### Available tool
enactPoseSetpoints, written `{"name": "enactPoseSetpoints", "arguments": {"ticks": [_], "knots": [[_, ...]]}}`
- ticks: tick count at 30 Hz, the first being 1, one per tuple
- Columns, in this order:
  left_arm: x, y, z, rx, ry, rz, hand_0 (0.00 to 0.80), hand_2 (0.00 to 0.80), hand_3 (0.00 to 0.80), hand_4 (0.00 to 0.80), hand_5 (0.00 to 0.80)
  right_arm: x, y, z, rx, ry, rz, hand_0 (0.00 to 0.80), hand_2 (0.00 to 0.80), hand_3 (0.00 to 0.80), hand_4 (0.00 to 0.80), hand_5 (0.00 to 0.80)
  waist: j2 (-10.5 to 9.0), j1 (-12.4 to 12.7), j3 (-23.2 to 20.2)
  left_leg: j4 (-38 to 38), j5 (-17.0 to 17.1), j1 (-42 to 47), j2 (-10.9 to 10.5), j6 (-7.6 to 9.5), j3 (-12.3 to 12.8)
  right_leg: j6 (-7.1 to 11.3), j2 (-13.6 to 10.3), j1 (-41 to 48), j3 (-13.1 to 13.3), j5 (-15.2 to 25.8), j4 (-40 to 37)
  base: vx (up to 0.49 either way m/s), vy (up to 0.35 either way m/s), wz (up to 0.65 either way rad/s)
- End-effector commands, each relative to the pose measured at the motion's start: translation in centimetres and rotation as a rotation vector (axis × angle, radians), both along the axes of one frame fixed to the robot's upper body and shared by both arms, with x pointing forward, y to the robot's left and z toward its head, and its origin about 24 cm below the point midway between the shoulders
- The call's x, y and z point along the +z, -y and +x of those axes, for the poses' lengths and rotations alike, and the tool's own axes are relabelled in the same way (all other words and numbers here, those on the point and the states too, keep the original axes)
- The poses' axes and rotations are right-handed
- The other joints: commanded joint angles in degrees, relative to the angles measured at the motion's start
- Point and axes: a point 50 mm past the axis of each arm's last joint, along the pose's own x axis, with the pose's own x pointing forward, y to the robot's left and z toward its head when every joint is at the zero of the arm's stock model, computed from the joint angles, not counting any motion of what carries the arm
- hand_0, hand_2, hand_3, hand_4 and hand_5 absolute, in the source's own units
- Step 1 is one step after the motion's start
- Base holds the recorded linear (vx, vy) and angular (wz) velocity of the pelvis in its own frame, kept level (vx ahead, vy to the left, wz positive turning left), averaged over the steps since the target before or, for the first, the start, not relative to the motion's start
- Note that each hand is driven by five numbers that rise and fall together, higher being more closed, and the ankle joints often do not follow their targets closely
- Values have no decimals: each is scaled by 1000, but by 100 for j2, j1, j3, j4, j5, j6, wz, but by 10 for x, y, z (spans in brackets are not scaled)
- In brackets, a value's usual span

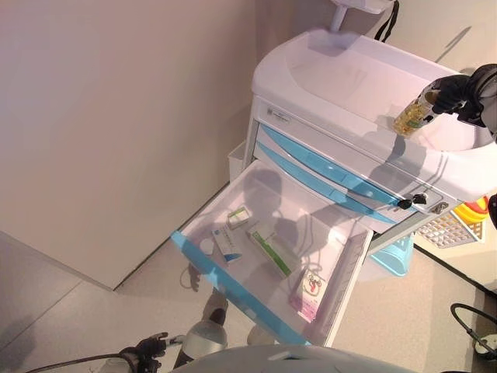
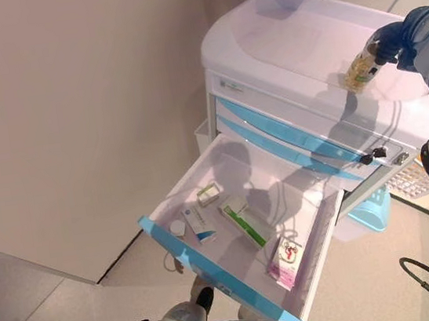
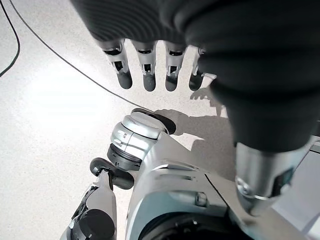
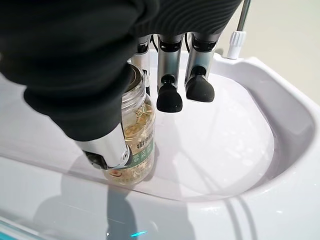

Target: Open the drawer and pick up the medicine

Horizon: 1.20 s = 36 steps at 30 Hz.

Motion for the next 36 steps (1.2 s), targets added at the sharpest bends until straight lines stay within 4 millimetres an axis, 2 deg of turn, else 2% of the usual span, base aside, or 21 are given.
{"name": "enactPoseSetpoints", "arguments": {"ticks": [1, 8, 9, 10, 11, 24, 31, 36], "knots": [[4, -15, -8, -22, -13, 39, 0, 0, 0, 0, 0, 17, 7, -5, -15, 67, -86, 800, 800, 800, 800, 800, -158, 49, -55, 3, -545, 143, -242, 110, 195, 162, -132, -414, 131, 282, 354, 0, 0, 0], [4, -16, -7, -29, -7, 38, 0, 0, 0, 0, 0, 14, 10, -7, -15, 56, -89, 800, 800, 800, 800, 800, -144, 62, 1, 3, -546, 144, -245, 121, 179, 166, -140, -435, 141, 278, 385, 0, 0, 0], [5, -16, -7, -30, -6, 39, 0, 0, 0, 0, 0, 14, 10, -7, -14, 57, -90, 643, 643, 643, 643, 643, -143, 60, 6, 3, -544, 140, -247, 123, 177, 166, -139, -446, 146, 279, 392, 0, 0, 0], [5, -16, -7, -31, -4, 39, 0, 0, 0, 0, 0, 14, 10, -7, -14, 59, -91, 160, 160, 160, 160, 160, -140, 64, 16, 3, -543, 137, -248, 125, 170, 168, -140, -450, 145, 281, 395, 0, 0, 0], [5, -16, -6, -31, -3, 38, 0, 0, 0, 0, 0, 13, 11, -7, -13, 62, -87, 0, 0, 0, 0, 0, -136, 62, 25, 3, -544, 140, -245, 126, 171, 170, -143, -450, 146, 280, 401, 0, 0, 0], [6, -16, -5, -43, 4, 36, 0, 0, 0, 0, 0, 21, 8, -7, -5, 118, -69, 0, 0, 0, 0, 0, -133, 47, 52, 3, -553, 162, -248, 151, 192, 186, -158, -462, 185, 286, 437, 0, 0, 0], [7, -18, -6, -47, -1, 38, 0, 0, 0, 0, 0, 35, 9, -9, -13, 217, -29, 0, 0, 0, 0, 0, -124, 8, 34, 3, -581, 207, -237, 160, 241, 209, -173, -448, 213, 288, 461, 0, 0, 0], [7, -20, -7, -46, -3, 40, 0, 0, 0, 0, 0, 55, 8, -12, 0, 341, 9, 0, 0, 0, 0, 0, -128, -86, -13, 3, -611, 243, -240, 178, 324, 231, -179, -447, 285, 307, 461, -2, -1, -2]]}}
